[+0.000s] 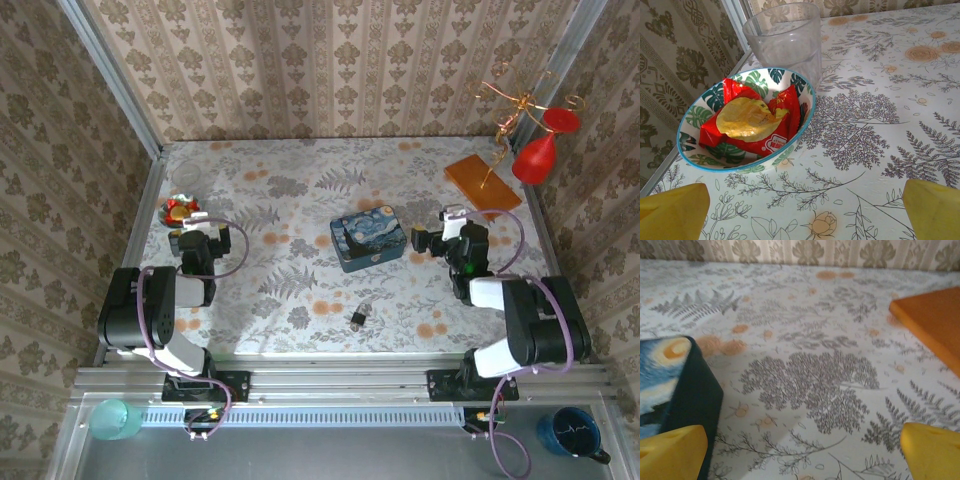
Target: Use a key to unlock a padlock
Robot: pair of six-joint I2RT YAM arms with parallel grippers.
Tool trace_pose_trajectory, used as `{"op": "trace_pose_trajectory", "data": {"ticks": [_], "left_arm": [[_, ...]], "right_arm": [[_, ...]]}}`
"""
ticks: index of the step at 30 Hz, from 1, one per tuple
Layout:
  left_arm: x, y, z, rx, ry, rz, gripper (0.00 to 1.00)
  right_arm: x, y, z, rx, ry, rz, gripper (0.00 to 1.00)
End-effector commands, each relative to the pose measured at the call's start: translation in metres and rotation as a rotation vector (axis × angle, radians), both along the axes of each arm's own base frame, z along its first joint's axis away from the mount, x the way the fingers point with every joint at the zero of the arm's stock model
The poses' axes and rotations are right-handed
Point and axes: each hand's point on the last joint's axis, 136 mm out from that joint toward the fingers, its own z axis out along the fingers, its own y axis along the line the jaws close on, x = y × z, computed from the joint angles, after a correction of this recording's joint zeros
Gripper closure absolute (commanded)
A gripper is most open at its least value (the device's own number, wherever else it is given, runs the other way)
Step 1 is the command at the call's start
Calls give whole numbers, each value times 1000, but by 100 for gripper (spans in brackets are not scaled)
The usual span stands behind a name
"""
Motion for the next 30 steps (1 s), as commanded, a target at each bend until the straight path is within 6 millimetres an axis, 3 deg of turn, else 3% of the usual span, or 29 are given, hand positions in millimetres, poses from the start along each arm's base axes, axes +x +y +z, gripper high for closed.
{"op": "trace_pose_trajectory", "data": {"ticks": [1,3,30], "left_arm": [[4,-3,9,-20,-40,-10,0],[4,-3,10,-20,-40,-11,0],[4,-4,10,-20,-41,-12,0]], "right_arm": [[9,-19,6,15,-47,-124,0],[13,-27,3,9,-16,-172,0],[13,-26,3,-12,-11,-179,0]]}}
